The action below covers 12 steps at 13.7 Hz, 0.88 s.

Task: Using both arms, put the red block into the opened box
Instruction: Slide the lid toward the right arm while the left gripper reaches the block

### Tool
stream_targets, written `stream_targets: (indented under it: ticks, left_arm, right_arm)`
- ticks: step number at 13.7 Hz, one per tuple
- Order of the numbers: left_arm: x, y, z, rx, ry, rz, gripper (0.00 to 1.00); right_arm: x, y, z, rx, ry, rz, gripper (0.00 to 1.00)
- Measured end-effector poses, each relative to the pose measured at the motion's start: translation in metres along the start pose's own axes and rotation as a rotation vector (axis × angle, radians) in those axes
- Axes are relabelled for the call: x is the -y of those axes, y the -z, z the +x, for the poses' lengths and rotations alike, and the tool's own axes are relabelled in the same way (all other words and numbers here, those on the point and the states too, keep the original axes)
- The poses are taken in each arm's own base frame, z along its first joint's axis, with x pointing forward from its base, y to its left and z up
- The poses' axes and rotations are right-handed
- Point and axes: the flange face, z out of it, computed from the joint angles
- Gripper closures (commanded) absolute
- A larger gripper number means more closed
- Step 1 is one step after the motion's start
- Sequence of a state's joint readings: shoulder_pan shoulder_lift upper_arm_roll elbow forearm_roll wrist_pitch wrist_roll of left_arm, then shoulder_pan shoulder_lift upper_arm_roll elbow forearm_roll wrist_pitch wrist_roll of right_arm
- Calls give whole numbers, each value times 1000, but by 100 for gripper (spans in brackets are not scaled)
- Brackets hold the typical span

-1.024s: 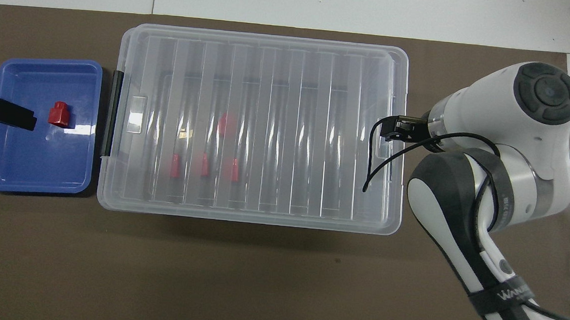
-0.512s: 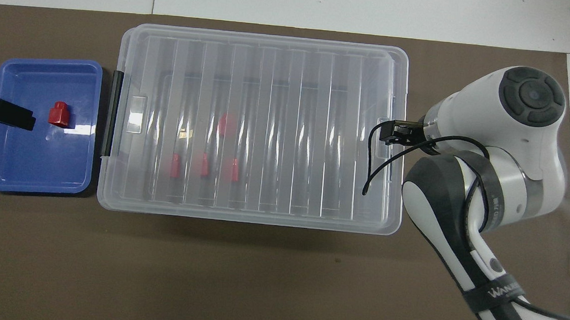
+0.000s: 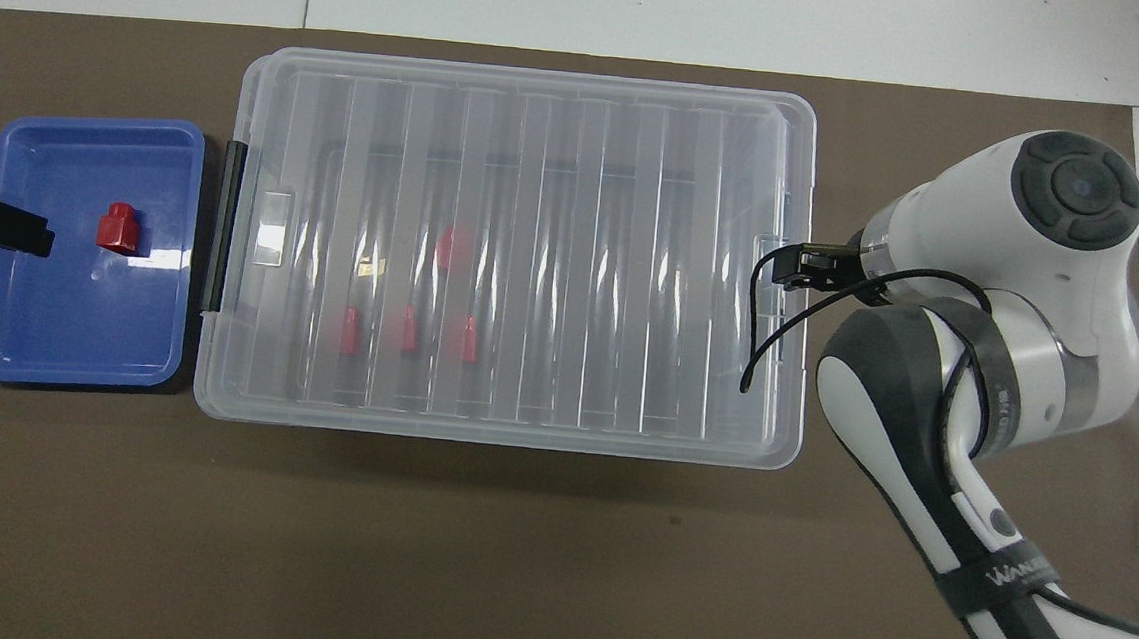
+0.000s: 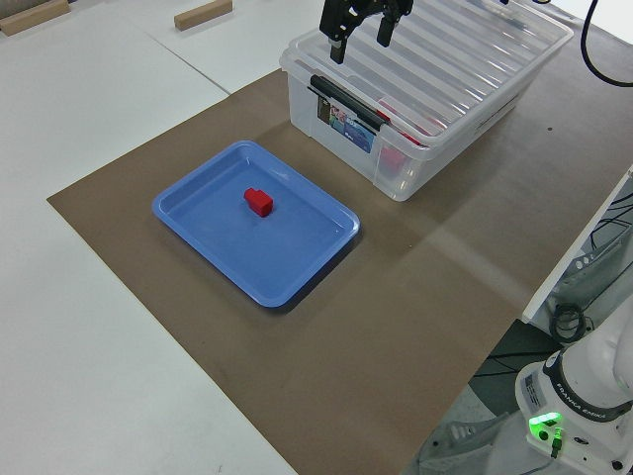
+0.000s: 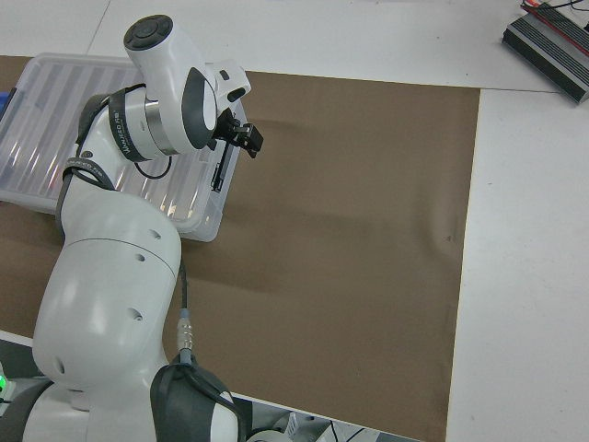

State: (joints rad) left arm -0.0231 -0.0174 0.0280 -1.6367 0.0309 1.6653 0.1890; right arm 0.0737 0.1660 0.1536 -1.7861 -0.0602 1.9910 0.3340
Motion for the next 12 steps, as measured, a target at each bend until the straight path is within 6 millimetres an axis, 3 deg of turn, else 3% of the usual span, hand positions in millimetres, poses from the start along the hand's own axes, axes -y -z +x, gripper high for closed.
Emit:
stream_targets:
  ticks: [9,12]
  left_arm:
    - [31,-51,-13,-128,59,28,0]
    - [58,-86,-22,-153,111,40,0]
  right_arm:
    - [-67,-2,17,2,182,-25,2]
    - [-92,-3,21,5,246,-34,2]
